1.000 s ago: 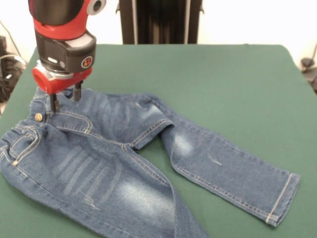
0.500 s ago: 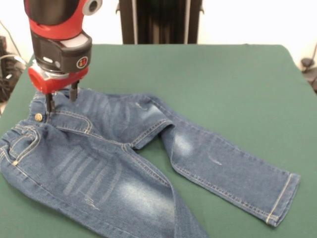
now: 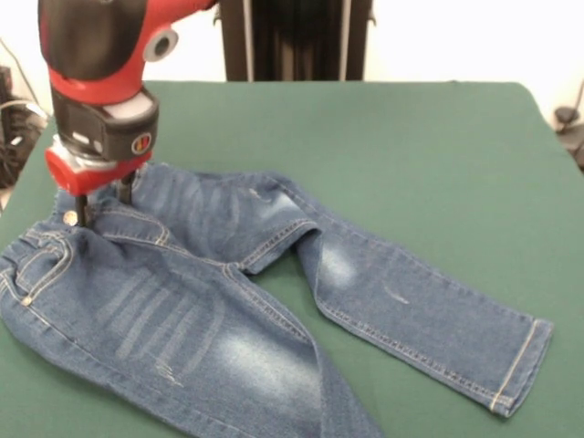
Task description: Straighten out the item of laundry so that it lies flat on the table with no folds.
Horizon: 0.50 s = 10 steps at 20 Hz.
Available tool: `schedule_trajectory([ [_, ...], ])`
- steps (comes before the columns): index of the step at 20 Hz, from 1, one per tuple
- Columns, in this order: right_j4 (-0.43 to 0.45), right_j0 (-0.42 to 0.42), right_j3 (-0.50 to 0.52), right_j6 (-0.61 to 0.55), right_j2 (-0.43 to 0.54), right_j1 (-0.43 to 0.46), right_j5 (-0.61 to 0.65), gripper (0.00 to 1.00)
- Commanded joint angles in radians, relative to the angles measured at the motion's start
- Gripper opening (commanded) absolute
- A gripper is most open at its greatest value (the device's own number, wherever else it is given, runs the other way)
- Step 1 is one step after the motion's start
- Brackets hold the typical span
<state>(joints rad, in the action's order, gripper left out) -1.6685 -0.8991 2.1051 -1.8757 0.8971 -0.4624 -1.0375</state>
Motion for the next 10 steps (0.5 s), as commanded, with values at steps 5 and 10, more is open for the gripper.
schedule_trajectory([
  [5, 0.065, 0.078, -0.134, 0.287, -0.117, 0.165, 0.125, 1.00],
  [10, 0.061, 0.088, -0.150, 0.298, -0.125, 0.167, 0.119, 1.00],
])
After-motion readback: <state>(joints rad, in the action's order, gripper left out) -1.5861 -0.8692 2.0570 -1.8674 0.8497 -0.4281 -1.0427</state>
